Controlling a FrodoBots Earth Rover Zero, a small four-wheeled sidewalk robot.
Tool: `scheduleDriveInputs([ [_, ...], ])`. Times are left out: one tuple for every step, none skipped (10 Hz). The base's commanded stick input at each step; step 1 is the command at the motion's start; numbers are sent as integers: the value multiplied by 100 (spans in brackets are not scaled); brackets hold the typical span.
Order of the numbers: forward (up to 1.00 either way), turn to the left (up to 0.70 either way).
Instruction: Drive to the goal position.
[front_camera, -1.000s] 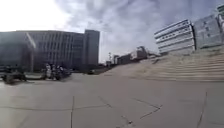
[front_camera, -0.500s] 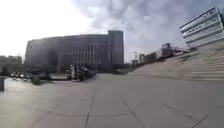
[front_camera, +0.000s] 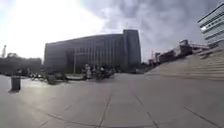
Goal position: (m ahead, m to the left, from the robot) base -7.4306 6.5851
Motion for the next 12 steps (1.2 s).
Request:
scheduleDriveInputs([
  [0,70],
  [0,70],
  [0,70],
  [0,70],
  [0,70],
  [0,70],
  [0,70],
  [0,70],
  [0,70],
  [0,70],
  [0,70],
  [0,70],
])
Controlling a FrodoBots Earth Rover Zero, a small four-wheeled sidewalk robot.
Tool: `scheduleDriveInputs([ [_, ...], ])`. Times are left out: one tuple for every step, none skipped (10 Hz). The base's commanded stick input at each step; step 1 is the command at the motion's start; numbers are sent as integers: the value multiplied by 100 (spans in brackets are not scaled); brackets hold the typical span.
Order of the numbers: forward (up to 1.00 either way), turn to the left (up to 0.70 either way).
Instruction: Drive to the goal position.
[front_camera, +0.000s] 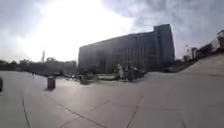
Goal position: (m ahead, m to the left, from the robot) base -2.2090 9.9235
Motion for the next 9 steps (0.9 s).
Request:
scheduleDriveInputs([
  [0,70],
  [0,70],
  [0,70],
  [0,70],
  [0,70],
  [0,70],
  [0,70],
  [0,70],
  [0,70],
])
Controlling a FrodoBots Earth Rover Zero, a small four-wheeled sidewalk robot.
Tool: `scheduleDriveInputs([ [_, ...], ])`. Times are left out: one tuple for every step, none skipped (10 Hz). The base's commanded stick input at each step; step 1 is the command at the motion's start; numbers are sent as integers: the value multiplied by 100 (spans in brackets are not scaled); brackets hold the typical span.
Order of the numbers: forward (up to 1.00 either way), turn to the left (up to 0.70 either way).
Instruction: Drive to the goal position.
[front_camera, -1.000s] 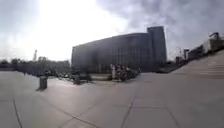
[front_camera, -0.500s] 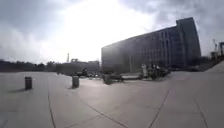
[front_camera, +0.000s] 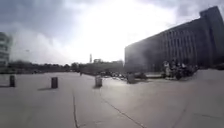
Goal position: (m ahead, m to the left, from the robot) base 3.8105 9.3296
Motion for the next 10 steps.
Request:
scheduleDriveInputs([
  [0,70],
  [0,70],
  [0,70],
  [0,70],
  [0,66],
  [0,60],
  [0,15],
  [0,5],
  [0,0],
  [0,0],
])
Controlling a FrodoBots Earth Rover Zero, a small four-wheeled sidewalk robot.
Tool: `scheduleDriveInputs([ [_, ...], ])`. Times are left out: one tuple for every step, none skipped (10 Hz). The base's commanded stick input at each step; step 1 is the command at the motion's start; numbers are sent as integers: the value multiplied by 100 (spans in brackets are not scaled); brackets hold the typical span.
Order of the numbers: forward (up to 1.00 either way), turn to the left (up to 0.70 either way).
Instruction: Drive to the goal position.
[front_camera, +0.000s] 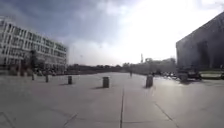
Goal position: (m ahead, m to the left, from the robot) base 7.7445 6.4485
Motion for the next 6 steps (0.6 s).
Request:
scheduleDriveInputs([
  [0,0],
  [1,0],
  [6,0],
  [9,0],
  [13,0],
  [20,0],
])
